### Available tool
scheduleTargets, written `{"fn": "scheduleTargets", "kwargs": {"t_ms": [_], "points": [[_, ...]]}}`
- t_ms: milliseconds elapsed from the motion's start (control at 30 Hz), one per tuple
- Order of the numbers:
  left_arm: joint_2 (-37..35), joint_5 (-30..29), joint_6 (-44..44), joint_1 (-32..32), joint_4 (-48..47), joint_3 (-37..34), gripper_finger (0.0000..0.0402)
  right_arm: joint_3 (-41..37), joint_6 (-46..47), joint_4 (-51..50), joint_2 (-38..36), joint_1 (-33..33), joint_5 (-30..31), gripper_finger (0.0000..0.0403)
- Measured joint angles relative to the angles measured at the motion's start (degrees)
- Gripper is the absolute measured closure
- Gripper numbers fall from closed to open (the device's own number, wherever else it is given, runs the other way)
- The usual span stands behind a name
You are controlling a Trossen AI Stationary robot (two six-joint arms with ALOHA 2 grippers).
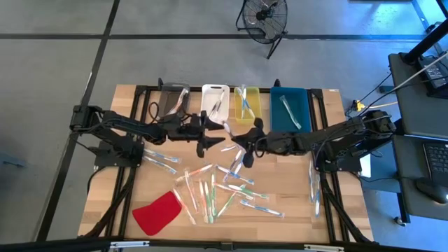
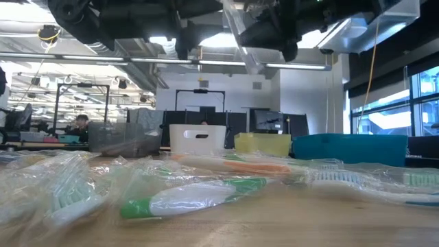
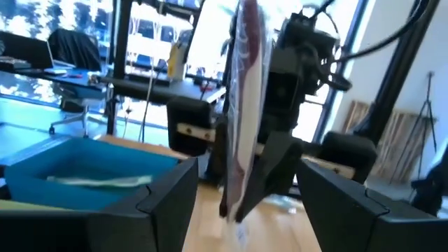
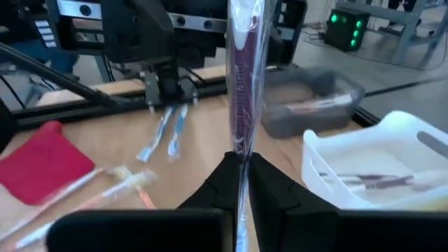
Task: Pick & Place Toothbrushes
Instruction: Put the violet toothbrush into the white bin
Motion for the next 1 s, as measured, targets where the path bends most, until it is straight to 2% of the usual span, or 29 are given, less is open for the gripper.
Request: {"fn": "scheduleTargets", "kwargs": {"t_ms": [200, 400, 633, 767, 1000], "points": [[0.0, -0.32, -1.55, 0.99, 1.34, 0.43, 0.0162, 0.02, -0.44, 2.22, 0.0, -1.64, -2.97, 0.0382], [0.0, 0.77, -1.59, 1.9, 1.33, 2.58, 0.0162, 0.07, 1.16, 2.5, 1.39, -3.2, -9.24, 0.0383], [0.0, 1.43, -1.63, 1.97, 0.88, 3.76, 0.0167, 0.07, 2.59, 2.13, 2.98, -4.07, -10.21, 0.0382], [0.0, 1.36, -1.63, 1.97, -1.9, 3.76, 0.0196, 0.07, 2.6, 2.5, 3.04, -4.08, -10.17, 0.0381], [0.0, 1.18, -0.92, 2.56, -3.68, 3.76, 0.0276, 0.04, 2.49, 4.03, 3.04, -4.59, -10.19, 0.0381]]}}
